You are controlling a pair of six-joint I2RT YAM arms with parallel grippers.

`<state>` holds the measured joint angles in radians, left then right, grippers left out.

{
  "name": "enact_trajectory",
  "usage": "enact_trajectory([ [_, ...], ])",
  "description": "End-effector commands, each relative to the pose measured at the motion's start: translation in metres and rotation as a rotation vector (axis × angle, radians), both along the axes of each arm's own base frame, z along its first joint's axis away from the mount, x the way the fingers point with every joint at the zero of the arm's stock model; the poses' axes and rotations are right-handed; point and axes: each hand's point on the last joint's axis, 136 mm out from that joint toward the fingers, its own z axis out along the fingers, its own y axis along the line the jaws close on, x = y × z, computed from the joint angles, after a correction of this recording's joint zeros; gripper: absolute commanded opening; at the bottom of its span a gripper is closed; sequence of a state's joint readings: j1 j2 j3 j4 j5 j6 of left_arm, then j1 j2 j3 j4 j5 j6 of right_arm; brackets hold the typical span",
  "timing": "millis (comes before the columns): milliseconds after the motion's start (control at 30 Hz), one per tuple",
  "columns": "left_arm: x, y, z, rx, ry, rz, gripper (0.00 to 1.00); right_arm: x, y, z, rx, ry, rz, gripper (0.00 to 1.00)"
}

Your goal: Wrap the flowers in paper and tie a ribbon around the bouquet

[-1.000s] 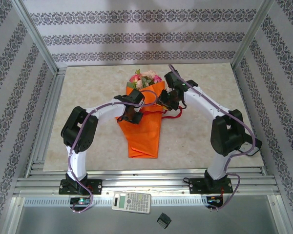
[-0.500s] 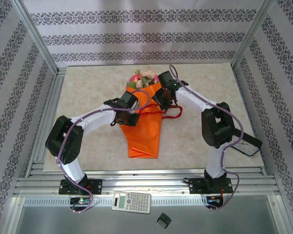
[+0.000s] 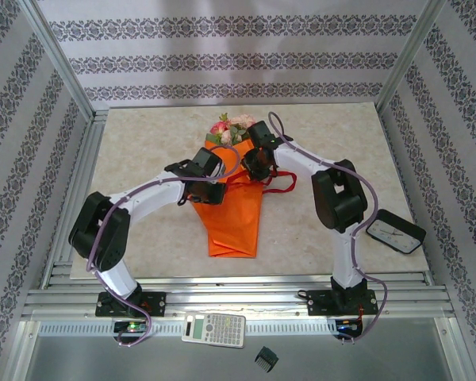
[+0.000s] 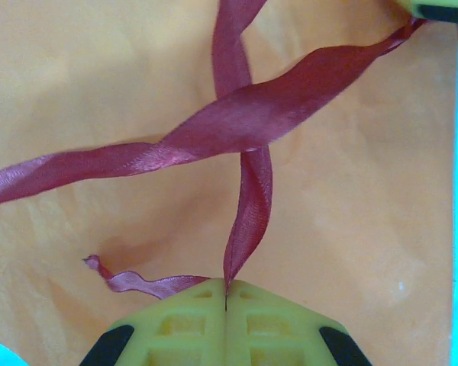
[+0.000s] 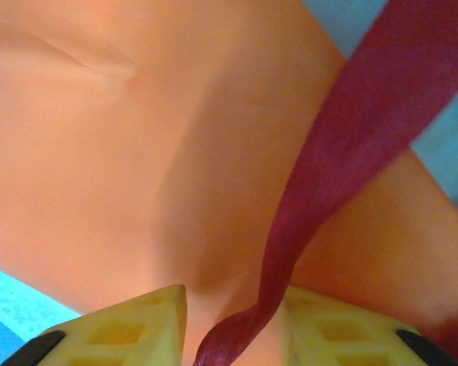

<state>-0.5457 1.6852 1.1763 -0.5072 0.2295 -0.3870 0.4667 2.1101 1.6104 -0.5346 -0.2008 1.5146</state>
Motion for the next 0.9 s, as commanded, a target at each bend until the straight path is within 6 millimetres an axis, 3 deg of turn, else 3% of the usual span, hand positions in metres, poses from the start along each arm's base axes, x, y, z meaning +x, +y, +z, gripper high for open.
enact_trajectory([
  [0,0.007,0.008,0.026,-0.069,-0.045,0.066,0.00,0.014,-0.006,0.010,-0.010,-0.037,-0.024,0.08],
  [33,0.008,0.014,0.031,-0.084,-0.050,0.095,0.00,0.016,-0.010,0.014,-0.019,-0.052,-0.024,0.00],
  [167,0.010,0.046,0.046,-0.168,-0.058,0.234,0.00,0.025,-0.025,0.036,-0.060,-0.117,0.002,0.00],
  [300,0.011,0.095,0.051,-0.269,-0.046,0.426,0.00,0.031,-0.041,0.050,-0.089,-0.162,0.044,0.00],
  [467,0.010,0.161,0.045,-0.314,-0.045,0.689,0.00,0.032,-0.057,0.060,-0.136,-0.192,0.119,0.00],
  [567,0.010,0.185,0.038,-0.336,-0.033,0.802,0.00,0.033,-0.065,0.059,-0.140,-0.191,0.154,0.00],
  [667,0.020,0.178,0.039,-0.408,-0.019,0.811,0.00,0.030,-0.058,0.051,-0.099,-0.169,0.179,0.00],
  [767,0.030,0.145,0.047,-0.454,-0.006,0.706,0.00,0.029,-0.043,0.043,-0.064,-0.153,0.198,0.00],
  [867,0.027,0.116,0.045,-0.420,0.015,0.588,0.00,0.029,-0.033,0.040,-0.066,-0.153,0.219,0.00],
])
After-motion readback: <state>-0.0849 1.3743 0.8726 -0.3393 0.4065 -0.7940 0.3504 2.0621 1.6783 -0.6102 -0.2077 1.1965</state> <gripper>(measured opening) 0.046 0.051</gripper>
